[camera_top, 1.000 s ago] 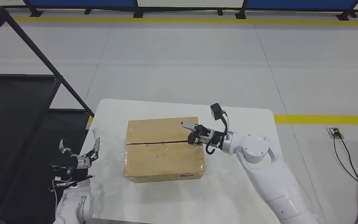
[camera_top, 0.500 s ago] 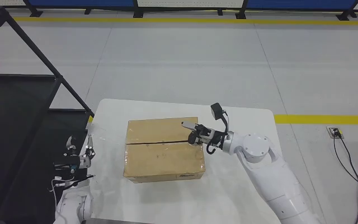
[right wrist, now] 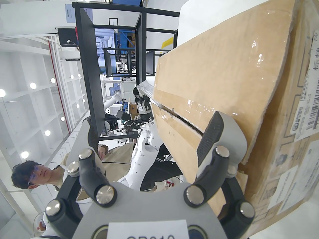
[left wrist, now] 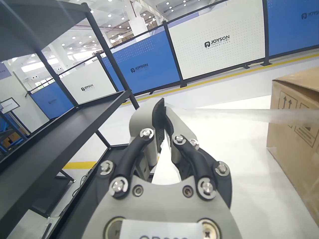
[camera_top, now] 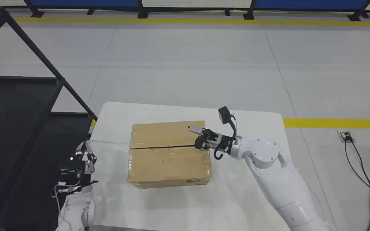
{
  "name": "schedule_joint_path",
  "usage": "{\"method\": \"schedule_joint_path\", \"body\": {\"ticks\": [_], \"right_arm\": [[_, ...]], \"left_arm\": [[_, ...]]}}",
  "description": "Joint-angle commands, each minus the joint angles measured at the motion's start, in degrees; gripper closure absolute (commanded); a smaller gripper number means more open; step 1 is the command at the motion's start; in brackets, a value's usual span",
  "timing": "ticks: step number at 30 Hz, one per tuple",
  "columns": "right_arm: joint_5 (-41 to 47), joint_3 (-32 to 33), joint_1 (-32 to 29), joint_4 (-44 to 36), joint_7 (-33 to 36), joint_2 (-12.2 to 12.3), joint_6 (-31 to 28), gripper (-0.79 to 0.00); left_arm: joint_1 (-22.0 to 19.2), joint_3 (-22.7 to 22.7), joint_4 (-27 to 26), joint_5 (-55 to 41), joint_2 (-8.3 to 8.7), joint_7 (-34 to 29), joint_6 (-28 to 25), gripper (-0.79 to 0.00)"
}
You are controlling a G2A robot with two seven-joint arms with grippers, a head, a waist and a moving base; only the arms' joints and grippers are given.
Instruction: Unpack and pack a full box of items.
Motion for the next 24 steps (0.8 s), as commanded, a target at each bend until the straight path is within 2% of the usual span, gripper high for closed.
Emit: {"method": "schedule_joint_path", "body": {"ticks": [1, 24], "right_arm": [[-0.07, -0.08, 0.05, -0.03, 0.03, 0.01, 0.03, -0.785], [0.37, -1.48, 1.40, 0.98, -0.26, -0.29, 0.18, -0.785]], "left_arm": [[0.31, -0.07, 0.15, 0.30, 0.00, 0.45, 0.53, 0.000], [1.23, -2.01, 2.73, -3.31, -0.36, 1.63, 3.72, 0.000]]}}
